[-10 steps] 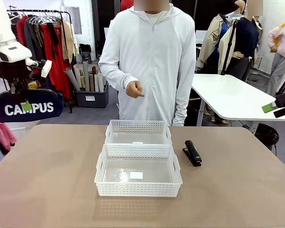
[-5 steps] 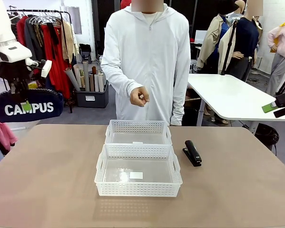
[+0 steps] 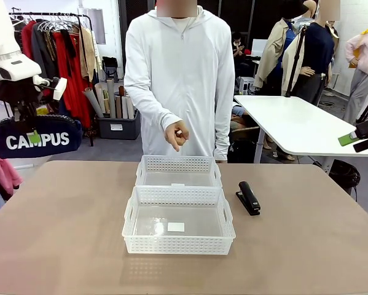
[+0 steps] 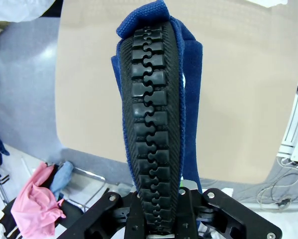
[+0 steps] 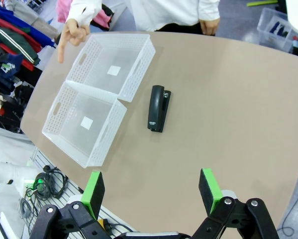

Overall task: Distribute items into two baskets.
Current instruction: Move the picked Pencil pouch towards the Organizing basket indicated by the person, stopping as directed.

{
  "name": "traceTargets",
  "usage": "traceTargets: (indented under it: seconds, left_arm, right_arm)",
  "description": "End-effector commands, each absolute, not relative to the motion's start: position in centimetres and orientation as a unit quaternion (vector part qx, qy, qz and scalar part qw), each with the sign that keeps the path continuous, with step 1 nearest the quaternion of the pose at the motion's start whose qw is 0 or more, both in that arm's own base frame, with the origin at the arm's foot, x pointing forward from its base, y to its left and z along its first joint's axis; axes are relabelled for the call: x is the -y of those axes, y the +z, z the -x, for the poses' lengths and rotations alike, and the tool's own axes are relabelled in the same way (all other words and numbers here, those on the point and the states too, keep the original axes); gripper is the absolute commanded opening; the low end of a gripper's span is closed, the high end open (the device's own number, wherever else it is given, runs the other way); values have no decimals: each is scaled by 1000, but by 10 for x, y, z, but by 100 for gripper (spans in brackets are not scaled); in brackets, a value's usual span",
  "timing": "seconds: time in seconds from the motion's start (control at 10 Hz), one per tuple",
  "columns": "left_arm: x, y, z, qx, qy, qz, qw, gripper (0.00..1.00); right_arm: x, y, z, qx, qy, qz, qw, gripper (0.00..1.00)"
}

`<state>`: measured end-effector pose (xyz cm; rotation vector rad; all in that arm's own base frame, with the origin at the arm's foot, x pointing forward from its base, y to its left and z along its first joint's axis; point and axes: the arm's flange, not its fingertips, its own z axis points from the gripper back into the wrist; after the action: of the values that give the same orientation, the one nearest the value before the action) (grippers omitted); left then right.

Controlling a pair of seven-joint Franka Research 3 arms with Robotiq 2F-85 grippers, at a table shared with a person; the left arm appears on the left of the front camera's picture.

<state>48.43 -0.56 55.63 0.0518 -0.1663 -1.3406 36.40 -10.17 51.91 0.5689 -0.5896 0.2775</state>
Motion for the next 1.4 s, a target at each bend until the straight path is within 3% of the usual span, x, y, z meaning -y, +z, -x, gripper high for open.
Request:
traceTargets:
  seconds: [0.0,0.5,0.7,1.3]
  left_arm:
    - [7,558,-483,77,-615,-25,784,0]
    - [11,552,-468,91,-646,0,758,0]
    - [24,541,-448,108,-683,21,722,0]
    - [63,498,-402,123,-719,0,684,0]
  right_arm:
    - [101,520,-364,288,136,-279,906,100]
    - [101,520,-364,288,136,-279,906,100]
    - [101,520,-364,288,136,-279,906,100]
    - [101,520,-364,288,136,-279,906,100]
